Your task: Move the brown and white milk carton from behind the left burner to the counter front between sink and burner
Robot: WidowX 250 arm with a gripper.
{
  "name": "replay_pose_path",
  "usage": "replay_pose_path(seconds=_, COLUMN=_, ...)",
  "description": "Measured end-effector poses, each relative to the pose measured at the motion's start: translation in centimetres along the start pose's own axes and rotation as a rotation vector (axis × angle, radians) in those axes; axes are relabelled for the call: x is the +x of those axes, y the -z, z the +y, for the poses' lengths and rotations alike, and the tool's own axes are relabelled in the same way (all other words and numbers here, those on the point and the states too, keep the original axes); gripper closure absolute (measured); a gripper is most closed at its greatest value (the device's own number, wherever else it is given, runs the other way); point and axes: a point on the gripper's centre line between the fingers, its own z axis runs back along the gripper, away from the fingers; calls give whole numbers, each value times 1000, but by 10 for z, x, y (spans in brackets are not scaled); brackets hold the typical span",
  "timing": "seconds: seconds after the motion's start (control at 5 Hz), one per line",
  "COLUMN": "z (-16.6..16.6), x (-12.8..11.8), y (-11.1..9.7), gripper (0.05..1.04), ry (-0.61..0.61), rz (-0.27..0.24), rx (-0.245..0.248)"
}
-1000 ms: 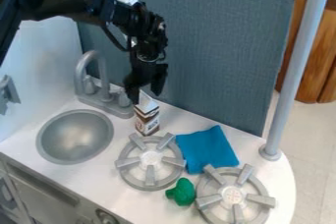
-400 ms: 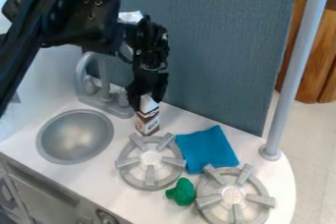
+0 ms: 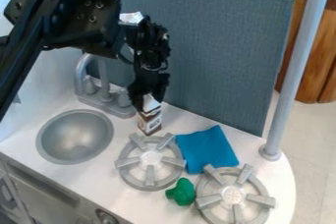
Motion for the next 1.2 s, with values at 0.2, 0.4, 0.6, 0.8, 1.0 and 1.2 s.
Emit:
replay_pose_path(seconds=0.2, z=2, x=-4, y=2, gripper=258, ry=15, rz=13, rx=-1)
replay_pose_path(seconds=0.4, z=5, x=-11, y=-4, gripper=259, ry=42, rz=63, rx=-13)
replay_pose_path(seconds=0.6, z=13, x=-13, y=-21, gripper=267, ry=64, rz=101, rx=-54)
replay_pose_path(seconds=0.8, z=28, x=-10, y=-43, gripper=267, ry=75, rz=110, rx=-109)
replay_pose_path(seconds=1.0, z=40, x=-9, y=-52, gripper=267, ry=105, rz=128, rx=-130)
replay_pose_path(seconds=1.2, z=54, x=-9, y=-53, gripper=267, ry=133, rz=178, rx=-101)
